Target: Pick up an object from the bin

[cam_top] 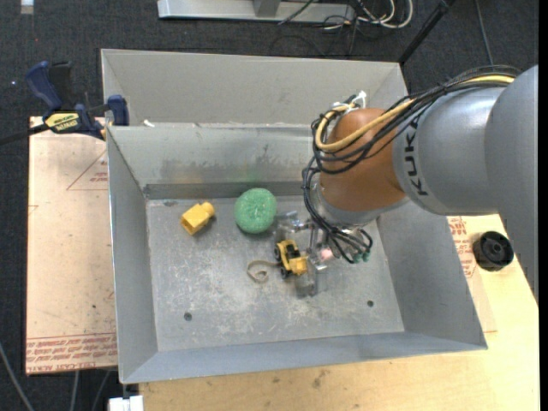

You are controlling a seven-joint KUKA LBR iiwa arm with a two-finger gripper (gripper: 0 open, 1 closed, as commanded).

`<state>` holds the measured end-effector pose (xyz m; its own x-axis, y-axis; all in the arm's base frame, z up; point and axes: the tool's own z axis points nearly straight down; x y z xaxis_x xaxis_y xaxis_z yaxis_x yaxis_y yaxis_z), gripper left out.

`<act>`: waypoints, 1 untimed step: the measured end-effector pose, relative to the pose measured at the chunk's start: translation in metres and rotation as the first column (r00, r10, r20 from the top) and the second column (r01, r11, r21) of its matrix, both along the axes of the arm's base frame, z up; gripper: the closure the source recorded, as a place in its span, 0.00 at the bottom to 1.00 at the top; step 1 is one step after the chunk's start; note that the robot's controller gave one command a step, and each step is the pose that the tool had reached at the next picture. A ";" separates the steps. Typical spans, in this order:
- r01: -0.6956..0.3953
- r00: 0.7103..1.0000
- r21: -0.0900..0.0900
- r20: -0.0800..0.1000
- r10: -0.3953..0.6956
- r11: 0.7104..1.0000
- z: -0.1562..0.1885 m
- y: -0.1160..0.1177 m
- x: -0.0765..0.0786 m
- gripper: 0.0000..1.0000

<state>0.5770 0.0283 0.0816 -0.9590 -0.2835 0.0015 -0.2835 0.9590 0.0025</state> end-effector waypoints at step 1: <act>0.066 0.998 0.001 0.007 -0.066 0.998 0.019 0.001 0.011 0.00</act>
Offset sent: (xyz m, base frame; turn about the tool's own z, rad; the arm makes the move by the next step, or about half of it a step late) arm 0.0054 -0.0093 -0.0116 -0.1488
